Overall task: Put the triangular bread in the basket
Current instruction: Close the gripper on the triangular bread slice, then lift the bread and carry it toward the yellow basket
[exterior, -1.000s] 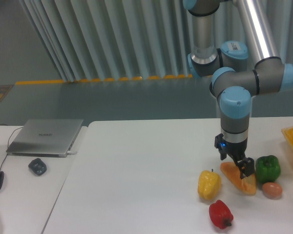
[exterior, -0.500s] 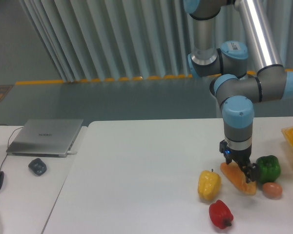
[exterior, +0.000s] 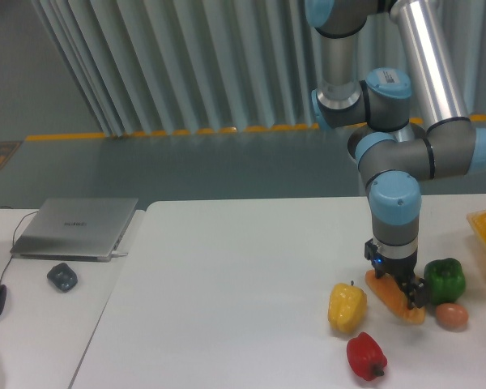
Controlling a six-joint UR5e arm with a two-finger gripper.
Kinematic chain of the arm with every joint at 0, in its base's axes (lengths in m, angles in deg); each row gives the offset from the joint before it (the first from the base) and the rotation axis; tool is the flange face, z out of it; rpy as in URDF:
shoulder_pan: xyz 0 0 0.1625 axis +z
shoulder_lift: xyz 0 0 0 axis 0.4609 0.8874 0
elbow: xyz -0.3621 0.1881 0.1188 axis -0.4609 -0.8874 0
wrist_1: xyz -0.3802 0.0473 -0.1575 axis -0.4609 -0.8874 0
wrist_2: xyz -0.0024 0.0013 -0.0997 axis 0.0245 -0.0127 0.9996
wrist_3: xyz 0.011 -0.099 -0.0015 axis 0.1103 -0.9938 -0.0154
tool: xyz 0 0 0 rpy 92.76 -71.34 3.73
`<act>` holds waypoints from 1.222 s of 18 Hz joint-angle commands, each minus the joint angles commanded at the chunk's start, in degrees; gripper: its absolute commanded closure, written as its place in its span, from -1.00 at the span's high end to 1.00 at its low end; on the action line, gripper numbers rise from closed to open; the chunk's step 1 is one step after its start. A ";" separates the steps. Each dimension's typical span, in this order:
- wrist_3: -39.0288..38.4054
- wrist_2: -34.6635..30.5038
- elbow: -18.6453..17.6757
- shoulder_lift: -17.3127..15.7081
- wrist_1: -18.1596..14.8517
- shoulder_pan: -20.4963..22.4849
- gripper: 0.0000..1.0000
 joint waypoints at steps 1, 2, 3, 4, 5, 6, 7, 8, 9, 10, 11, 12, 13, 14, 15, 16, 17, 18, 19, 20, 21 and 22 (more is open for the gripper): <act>0.00 0.00 0.17 0.00 -0.09 0.00 -0.16; -0.35 0.09 0.26 0.00 -0.09 0.00 -0.25; -0.70 0.09 0.87 -0.09 -0.17 0.00 -0.30; -0.70 0.09 1.49 -0.09 -0.35 -0.09 -0.30; -0.79 0.09 1.84 -0.26 -0.53 -0.09 -0.32; -0.70 0.09 2.28 -0.35 -0.61 -0.09 -0.35; -0.79 0.26 2.89 -0.44 -0.70 -0.09 -0.38; -0.88 0.61 3.60 -0.61 -0.88 -0.17 -0.38; -0.97 0.70 3.60 -0.70 -0.88 -0.18 -0.39; -1.14 0.62 3.60 -0.62 -0.97 -0.18 -0.44; -1.58 0.62 3.60 -0.61 -1.05 -0.18 -0.56; -1.84 0.62 3.60 -0.70 -1.32 -0.18 -0.62; -1.85 0.62 3.60 -0.79 -1.49 -0.26 -0.62; -1.85 0.62 3.60 -1.23 -1.84 -0.35 -0.62; -1.85 0.62 3.60 -1.58 -2.54 -0.61 -0.62; -1.85 0.70 3.60 -2.19 -3.33 -0.62 -0.62; -1.85 0.62 3.60 -2.37 -3.51 -0.70 -0.62; -1.85 0.62 3.60 -2.37 -3.52 -0.70 -0.61; -1.93 0.62 3.60 -2.37 -3.60 -0.79 -0.61; -1.93 0.62 3.52 -2.37 -3.60 -0.88 -0.61; -2.02 0.62 3.43 -2.37 -3.78 -0.97 -0.61; -2.02 0.62 3.51 -2.46 -4.30 -1.05 -0.61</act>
